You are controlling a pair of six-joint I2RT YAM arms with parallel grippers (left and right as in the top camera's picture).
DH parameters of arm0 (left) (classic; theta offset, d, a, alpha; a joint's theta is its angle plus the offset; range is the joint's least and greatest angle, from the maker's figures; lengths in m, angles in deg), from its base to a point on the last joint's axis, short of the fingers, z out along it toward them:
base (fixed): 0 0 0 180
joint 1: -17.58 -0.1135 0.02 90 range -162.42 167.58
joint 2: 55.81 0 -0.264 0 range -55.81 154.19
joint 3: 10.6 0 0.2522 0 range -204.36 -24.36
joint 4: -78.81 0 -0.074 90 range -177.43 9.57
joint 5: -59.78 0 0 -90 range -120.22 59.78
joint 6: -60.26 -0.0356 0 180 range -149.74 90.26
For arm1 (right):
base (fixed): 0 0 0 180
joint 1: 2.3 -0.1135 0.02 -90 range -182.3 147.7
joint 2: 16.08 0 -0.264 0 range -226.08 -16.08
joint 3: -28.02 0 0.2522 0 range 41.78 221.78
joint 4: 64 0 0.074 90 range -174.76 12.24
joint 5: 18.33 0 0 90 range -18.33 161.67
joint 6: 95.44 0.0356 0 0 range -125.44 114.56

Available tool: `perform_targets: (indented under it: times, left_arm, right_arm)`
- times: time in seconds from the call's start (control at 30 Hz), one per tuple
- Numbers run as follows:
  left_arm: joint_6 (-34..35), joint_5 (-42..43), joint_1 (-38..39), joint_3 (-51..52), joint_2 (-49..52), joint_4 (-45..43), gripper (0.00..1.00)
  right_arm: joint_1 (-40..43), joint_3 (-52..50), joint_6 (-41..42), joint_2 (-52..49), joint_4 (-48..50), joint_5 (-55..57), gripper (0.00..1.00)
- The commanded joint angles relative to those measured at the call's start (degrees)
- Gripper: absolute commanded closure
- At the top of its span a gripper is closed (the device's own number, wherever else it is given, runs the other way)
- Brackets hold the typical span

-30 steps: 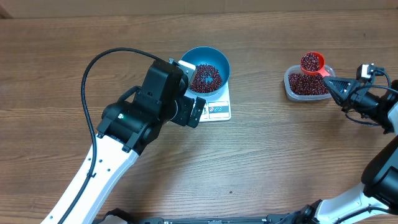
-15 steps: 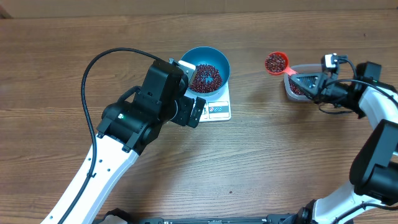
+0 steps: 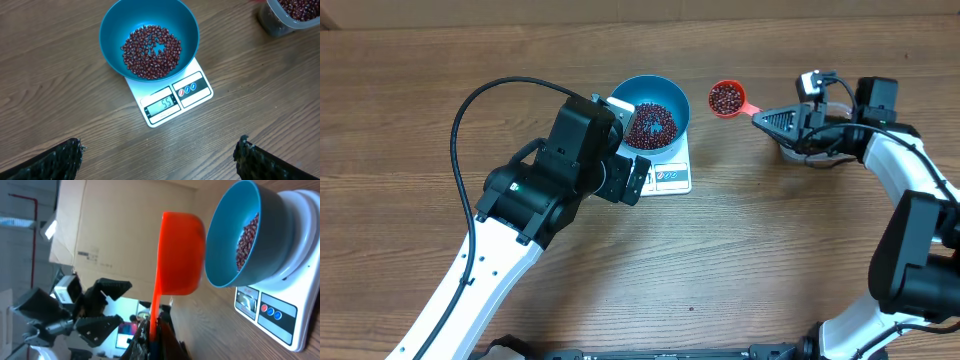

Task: Scoop item into bowl and weigh 150g on scale
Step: 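Lift the filled red cup and carry it toward the blue bowl, then tilt the red cup over the blue bowl to pour beans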

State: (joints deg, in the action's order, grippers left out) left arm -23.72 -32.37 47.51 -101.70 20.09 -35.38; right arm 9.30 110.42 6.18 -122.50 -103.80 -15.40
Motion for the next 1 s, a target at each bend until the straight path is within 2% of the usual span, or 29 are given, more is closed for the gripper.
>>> perform_targets:
  times: [0.0, 0.23, 0.47, 0.6, 0.87, 0.97]
  left_arm:
    - [0.2, 0.28, 0.15, -0.92, 0.31, -0.2, 0.01]
    - [0.2, 0.28, 0.15, -0.92, 0.31, -0.2, 0.0]
    - [0.2, 0.28, 0.15, -0.92, 0.31, -0.2, 0.0]
    - [0.2, 0.28, 0.15, -0.92, 0.31, -0.2, 0.0]
    - [0.2, 0.28, 0.15, -0.92, 0.31, -0.2, 0.0]
    - [0.2, 0.28, 0.15, -0.92, 0.31, -0.2, 0.0]
  right_arm:
    - [-2.43, -0.04, 7.02, -0.24, 3.91, 0.92, 0.96]
    - [-6.62, -0.04, 15.45, -0.24, 12.31, 5.09, 0.96]
    - [-11.26, -0.04, 15.52, -0.24, 18.34, 10.58, 0.96]
    - [-15.02, -0.04, 7.82, -0.24, 22.82, 15.63, 0.96]
    - [-19.21, -0.04, -7.45, -0.24, 22.99, 27.52, 0.96]
    - [-19.65, -0.04, -13.53, -0.24, 23.02, 28.11, 0.96]
